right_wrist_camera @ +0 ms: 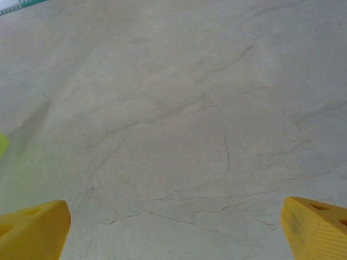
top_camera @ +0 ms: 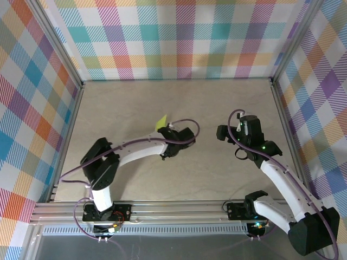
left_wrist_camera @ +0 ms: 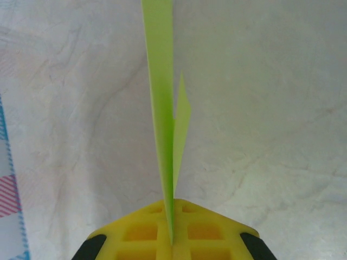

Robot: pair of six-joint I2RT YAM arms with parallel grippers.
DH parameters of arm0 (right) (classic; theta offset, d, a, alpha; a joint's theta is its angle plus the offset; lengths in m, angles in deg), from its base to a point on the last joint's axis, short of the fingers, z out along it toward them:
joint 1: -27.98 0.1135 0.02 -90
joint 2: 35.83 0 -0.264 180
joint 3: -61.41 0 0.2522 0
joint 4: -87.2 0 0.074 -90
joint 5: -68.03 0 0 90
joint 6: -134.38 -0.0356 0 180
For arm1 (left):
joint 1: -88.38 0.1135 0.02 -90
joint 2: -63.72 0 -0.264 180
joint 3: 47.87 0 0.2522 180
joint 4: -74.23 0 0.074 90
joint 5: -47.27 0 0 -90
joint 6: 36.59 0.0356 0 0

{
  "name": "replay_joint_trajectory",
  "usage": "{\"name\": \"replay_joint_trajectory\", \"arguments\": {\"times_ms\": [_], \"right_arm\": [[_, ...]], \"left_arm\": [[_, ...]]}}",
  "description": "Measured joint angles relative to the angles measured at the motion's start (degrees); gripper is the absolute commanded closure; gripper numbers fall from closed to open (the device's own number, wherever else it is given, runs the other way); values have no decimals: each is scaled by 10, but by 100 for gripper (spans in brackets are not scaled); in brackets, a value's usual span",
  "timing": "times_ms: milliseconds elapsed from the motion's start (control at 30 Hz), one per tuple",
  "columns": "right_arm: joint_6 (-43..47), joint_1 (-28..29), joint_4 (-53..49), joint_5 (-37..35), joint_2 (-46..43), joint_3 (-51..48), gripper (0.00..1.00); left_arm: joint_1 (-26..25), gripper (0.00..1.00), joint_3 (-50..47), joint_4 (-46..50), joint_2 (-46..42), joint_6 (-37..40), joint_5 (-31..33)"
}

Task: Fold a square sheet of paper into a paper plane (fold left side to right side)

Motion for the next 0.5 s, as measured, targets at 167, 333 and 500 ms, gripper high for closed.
{"name": "replay_joint_trajectory", "arguments": {"times_ms": [167, 333, 500], "right_arm": [[-6, -14, -1, 9, 0, -8, 1], [-6, -29, -3, 17, -10, -9, 1], [-6, -40, -3, 37, -15, -9, 1]], "left_arm": [[-18, 100, 3, 24, 40, -41, -17], [-18, 100, 11, 5, 40, -53, -73], [-18, 94, 28, -35, 42, -54, -143]]}}
